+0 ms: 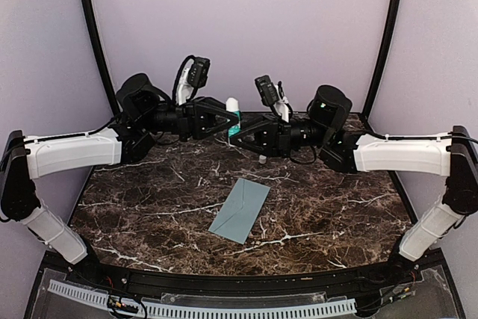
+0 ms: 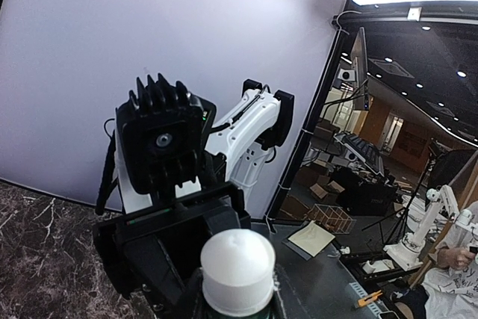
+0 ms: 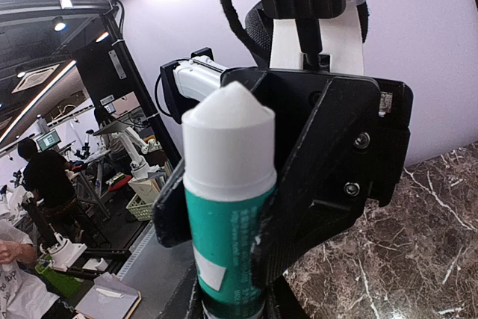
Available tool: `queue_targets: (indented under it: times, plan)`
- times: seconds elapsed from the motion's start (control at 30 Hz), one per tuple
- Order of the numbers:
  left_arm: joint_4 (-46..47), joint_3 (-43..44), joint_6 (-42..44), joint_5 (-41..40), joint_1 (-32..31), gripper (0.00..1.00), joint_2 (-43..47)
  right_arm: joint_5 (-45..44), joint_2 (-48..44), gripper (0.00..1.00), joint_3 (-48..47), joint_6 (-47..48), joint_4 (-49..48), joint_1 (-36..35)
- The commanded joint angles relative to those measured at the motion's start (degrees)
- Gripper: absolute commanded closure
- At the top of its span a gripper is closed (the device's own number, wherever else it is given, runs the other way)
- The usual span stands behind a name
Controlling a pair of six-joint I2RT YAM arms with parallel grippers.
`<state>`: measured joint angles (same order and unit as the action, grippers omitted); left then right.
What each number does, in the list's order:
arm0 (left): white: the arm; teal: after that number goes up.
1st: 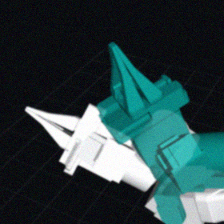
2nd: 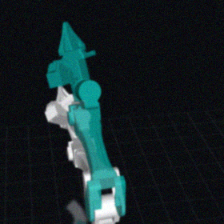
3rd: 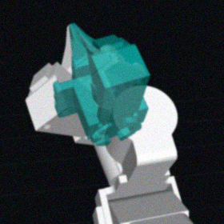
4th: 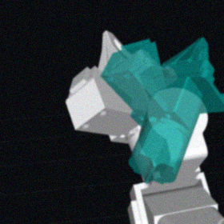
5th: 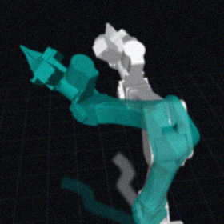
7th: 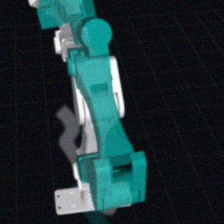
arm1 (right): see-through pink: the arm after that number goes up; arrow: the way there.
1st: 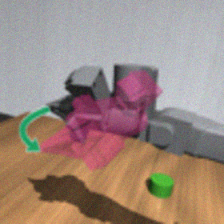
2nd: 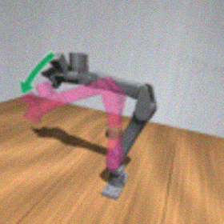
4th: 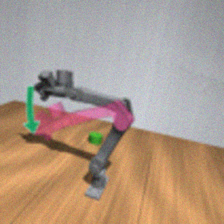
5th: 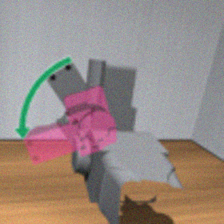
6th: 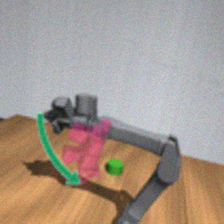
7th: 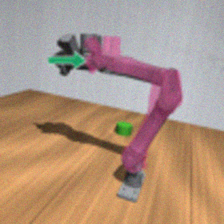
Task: Place the letter into the envelope and seal it
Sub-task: Screw the solid glue.
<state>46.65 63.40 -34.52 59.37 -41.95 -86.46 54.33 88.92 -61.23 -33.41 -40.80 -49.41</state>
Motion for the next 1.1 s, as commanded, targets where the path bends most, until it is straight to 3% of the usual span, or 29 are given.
queue_targets:
  times: [0.0,0.17,0.27,0.43,0.53,0.77,0.9,1.07]
  plan:
    - [2.6,1.3,0.2,-0.1,0.1,1.0,1.2,1.4,0.2,0.81,0.3,0.0,-1.9,-0.6]
    - [0.0,1.3,3.1,-1.6,0.0,1.0,1.5,-2.9,-1.4,0.9,1.1,2.0,0.3,-0.6]
    - [-7.9,1.4,8.3,-5.3,0.0,1.0,2.7,-8.3,-2.8,0.93,0.8,4.9,5.5,-0.6]
    - [-21.8,1.7,19.4,-20.8,-0.7,1.0,5.7,-19.5,-3.7,0.95,-1.4,8.7,14.7,-0.6]
    - [-25.5,1.6,22.9,-30.1,-2.2,1.0,6.0,-27.0,-3.0,0.96,-3.6,9.9,19.6,-0.7]
    - [-27.5,1.7,21.1,-41.0,-5.5,1.0,3.7,-44.2,0.4,0.97,-10.3,12.7,29.5,-3.0]
    - [-27.1,1.7,18.7,-45.6,-6.6,1.0,2.1,-58.4,2.7,0.97,-14.5,13.0,35.5,-5.1]
    - [-27.2,2.1,15.6,-48.8,-7.0,1.0,0.0,-65.6,6.4,0.96,-19.2,12.9,38.7,-7.2]
